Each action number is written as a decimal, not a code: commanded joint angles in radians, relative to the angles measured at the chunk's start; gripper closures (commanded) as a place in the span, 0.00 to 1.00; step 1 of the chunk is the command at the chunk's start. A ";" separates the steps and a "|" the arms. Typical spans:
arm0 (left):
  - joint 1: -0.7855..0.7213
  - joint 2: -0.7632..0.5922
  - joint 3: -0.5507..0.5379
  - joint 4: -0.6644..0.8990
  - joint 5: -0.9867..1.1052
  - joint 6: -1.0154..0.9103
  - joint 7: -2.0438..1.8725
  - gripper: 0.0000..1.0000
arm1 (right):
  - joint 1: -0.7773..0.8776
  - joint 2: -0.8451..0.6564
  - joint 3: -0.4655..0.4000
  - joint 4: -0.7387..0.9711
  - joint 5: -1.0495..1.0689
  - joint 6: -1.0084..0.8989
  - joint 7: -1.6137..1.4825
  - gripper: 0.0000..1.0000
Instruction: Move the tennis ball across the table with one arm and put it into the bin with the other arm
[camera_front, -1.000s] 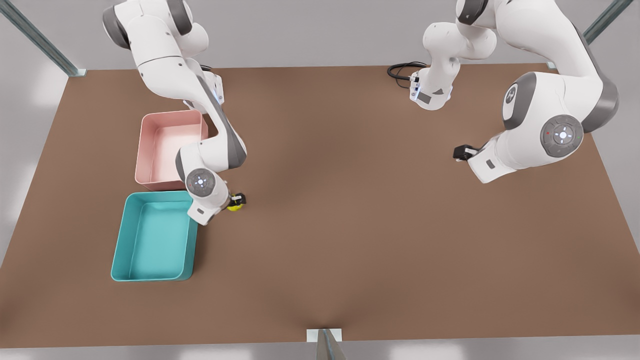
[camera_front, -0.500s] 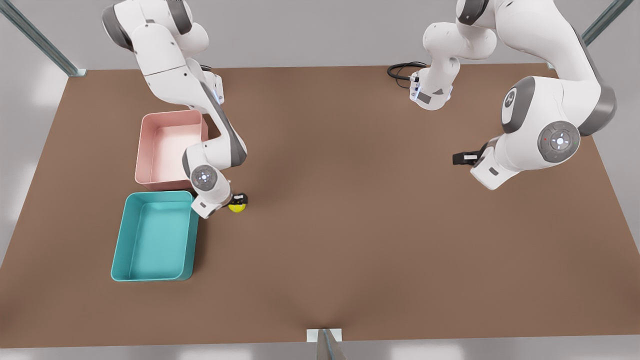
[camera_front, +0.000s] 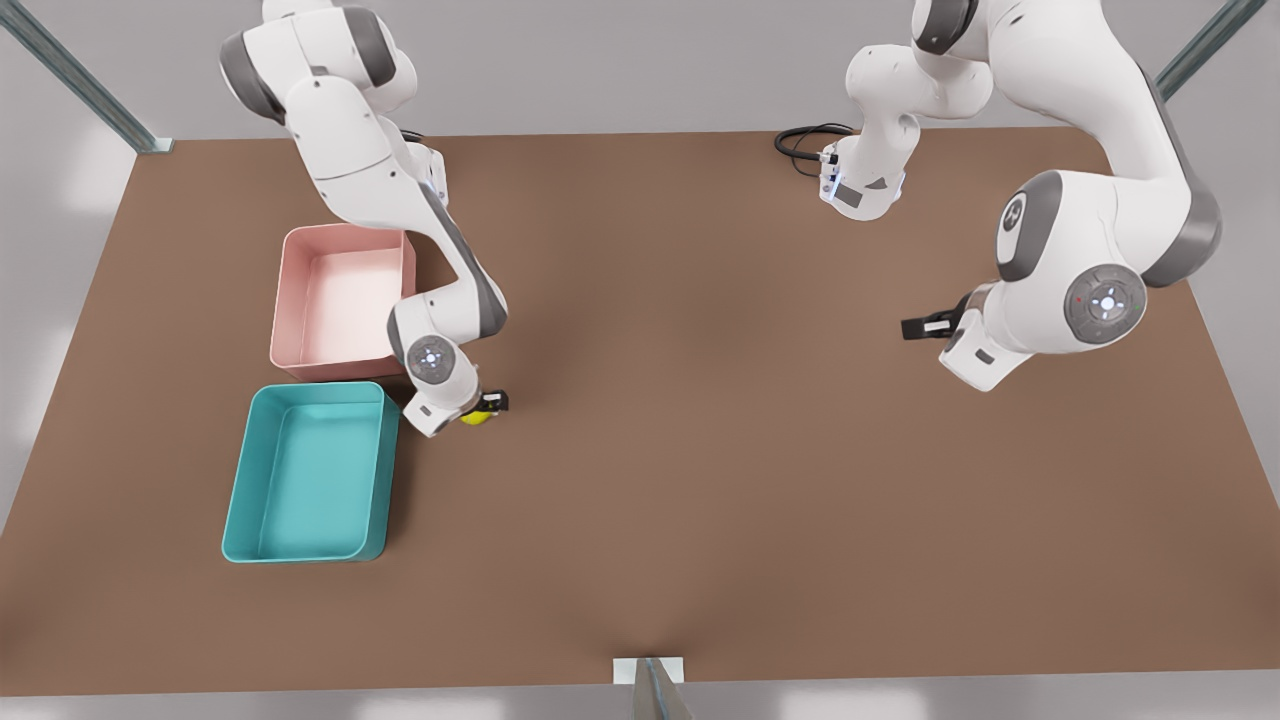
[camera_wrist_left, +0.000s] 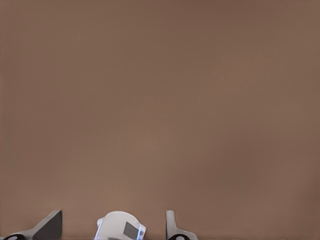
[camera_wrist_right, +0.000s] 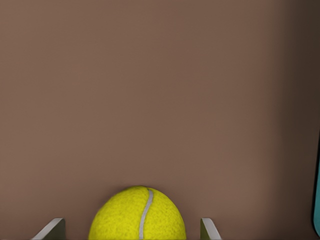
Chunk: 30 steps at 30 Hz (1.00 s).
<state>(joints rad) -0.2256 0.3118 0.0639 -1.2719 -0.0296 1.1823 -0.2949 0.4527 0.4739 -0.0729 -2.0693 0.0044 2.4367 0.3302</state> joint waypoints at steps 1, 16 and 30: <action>0.000 0.000 0.001 0.000 0.000 -0.001 -0.078 0.00 | 0.000 0.006 0.001 -0.003 0.003 0.025 0.029 0.00; 0.006 0.000 0.001 0.000 0.000 -0.007 -0.078 0.00 | 0.000 0.037 0.002 -0.028 0.002 0.055 0.029 0.32; 0.006 0.000 0.001 0.002 0.002 -0.003 -0.078 0.00 | -0.012 0.016 0.002 0.032 0.002 0.022 -0.046 0.33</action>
<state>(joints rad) -0.2190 0.3125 0.0642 -1.2705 -0.0284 1.1792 -0.3585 0.4414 0.4921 -0.0706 -2.0385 0.0170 2.4739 0.3181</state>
